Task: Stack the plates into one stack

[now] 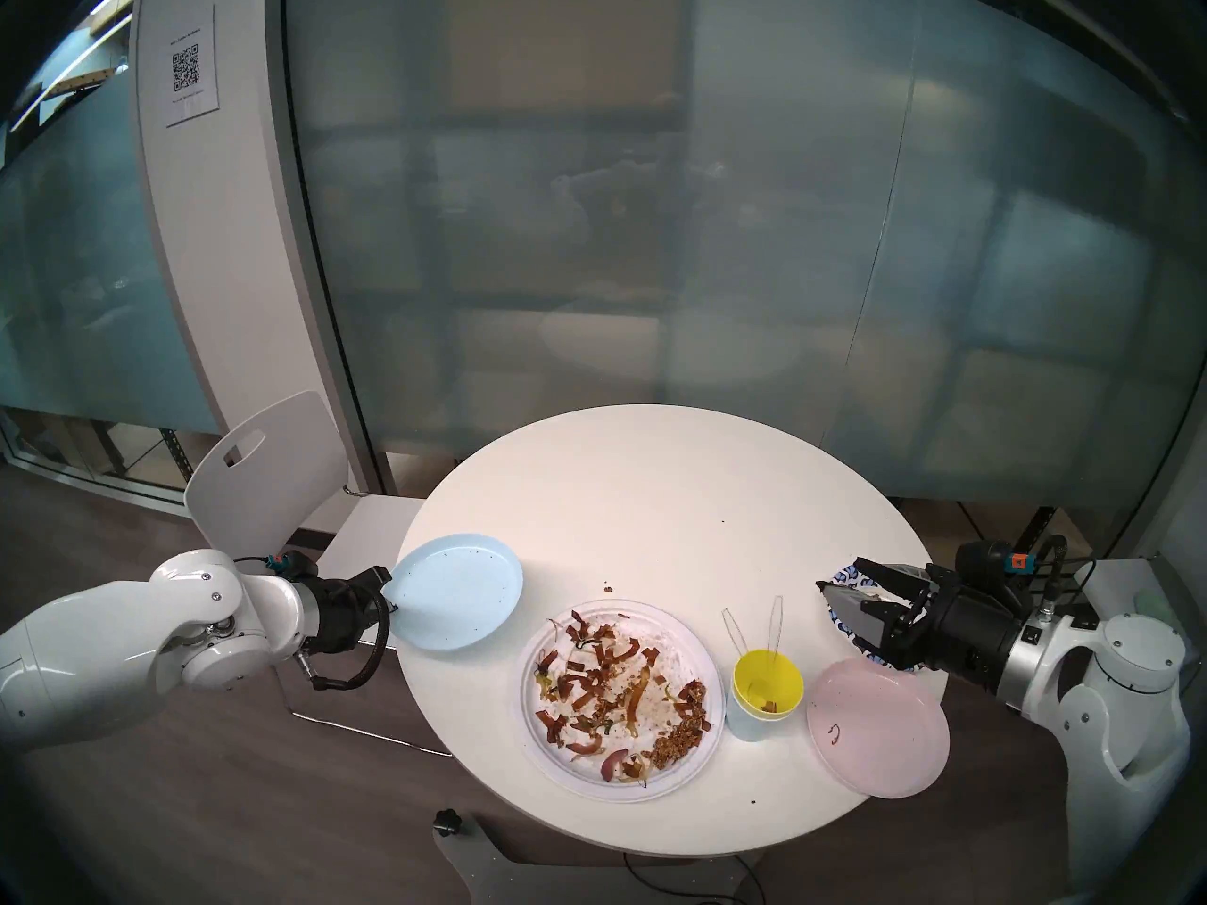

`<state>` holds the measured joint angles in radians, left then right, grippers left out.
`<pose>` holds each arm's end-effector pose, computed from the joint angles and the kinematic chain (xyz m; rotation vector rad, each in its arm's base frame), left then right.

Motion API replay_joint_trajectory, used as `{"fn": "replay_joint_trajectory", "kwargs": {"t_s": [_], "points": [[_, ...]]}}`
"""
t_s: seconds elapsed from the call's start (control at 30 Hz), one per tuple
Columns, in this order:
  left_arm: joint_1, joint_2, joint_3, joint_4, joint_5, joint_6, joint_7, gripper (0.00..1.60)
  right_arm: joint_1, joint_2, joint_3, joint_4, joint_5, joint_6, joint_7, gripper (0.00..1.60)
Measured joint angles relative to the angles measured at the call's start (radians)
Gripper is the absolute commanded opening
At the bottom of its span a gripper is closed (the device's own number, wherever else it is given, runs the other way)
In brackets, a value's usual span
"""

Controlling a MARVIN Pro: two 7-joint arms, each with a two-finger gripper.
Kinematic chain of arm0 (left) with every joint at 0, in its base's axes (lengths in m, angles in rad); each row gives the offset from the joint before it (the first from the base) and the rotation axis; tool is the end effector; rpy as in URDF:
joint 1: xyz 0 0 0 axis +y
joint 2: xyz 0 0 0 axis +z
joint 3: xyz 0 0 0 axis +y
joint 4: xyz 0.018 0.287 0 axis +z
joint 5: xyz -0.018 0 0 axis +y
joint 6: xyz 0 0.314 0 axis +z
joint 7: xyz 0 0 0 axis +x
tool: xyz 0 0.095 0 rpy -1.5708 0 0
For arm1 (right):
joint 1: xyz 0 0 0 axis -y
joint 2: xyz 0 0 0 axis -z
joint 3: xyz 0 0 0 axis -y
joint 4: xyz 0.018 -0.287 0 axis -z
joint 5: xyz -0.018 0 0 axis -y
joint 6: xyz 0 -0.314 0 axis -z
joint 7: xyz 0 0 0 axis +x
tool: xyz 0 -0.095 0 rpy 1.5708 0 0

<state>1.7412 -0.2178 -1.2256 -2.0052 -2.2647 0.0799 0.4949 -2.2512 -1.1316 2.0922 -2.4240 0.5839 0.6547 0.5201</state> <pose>0.3249 0.1238 -0.2572 2.4347 0.8399 0.7894 0.2336 -0.0894 -0.1683 -2.2813 -0.4775 -1.5258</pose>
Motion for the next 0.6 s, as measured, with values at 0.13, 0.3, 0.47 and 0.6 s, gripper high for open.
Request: {"fn": "replay_joint_trajectory", "kwargs": {"t_s": [0.13,0.3,0.47,0.6], "points": [[0.023,0.027,-0.012,-0.045,-0.01,0.014,-0.014,0.0,0.001,0.0,-0.002,0.0,0.0,0.002,0.0,1.37],[0.035,0.038,-0.004,-0.105,0.001,0.02,-0.019,0.0,0.003,0.001,-0.003,0.0,0.0,0.004,0.0,1.36],[0.024,0.015,0.02,-0.151,0.053,0.027,0.004,0.0,0.001,-0.001,0.001,-0.001,0.0,0.005,0.0,1.36],[0.002,-0.025,0.054,-0.175,0.105,0.043,0.045,0.0,-0.012,-0.009,0.017,-0.001,0.0,0.005,0.0,1.37]]}}
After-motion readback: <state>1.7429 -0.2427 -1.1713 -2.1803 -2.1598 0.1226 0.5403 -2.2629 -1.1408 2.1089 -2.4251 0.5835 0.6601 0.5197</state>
